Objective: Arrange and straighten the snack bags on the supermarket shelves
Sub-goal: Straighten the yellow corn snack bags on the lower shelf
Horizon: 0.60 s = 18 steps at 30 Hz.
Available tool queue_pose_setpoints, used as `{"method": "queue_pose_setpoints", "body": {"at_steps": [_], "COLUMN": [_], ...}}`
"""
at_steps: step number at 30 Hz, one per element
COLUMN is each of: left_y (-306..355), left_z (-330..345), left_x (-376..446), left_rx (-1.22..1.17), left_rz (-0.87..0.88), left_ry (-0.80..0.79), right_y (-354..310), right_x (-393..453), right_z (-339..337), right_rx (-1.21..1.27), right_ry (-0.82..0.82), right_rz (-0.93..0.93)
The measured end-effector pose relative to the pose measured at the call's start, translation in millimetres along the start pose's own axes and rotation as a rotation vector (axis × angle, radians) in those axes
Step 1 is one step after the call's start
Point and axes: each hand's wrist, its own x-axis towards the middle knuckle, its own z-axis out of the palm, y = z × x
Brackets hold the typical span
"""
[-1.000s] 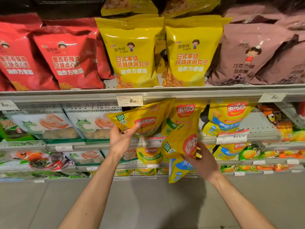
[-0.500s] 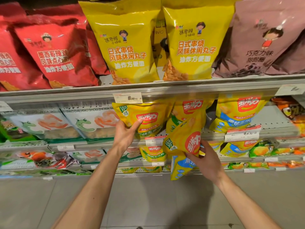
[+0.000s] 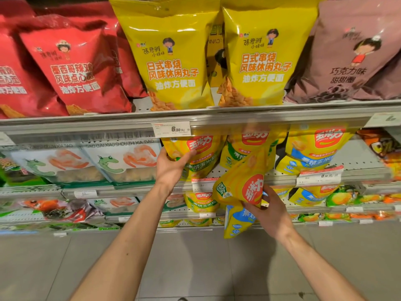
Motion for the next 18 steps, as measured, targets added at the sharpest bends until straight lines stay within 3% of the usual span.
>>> {"method": "queue_pose_setpoints", "body": {"at_steps": [12, 16, 18], "left_y": [1, -1, -6], "left_z": [-22, -34, -39], "left_x": [-33, -44, -54], "left_rx": [-0.03, 0.054, 0.109], "left_rz": [0.141, 0.14, 0.173], "left_ry": [0.082, 0.213, 0.185], "right_y": [-7, -12, -17], "right_x": [-2, -3, -5], "right_z": [-4, -9, -11], "right_rx": [0.021, 0.042, 0.059], "right_ry": [-0.011, -0.009, -0.018], "right_rz": [0.01, 0.005, -0.002]}}
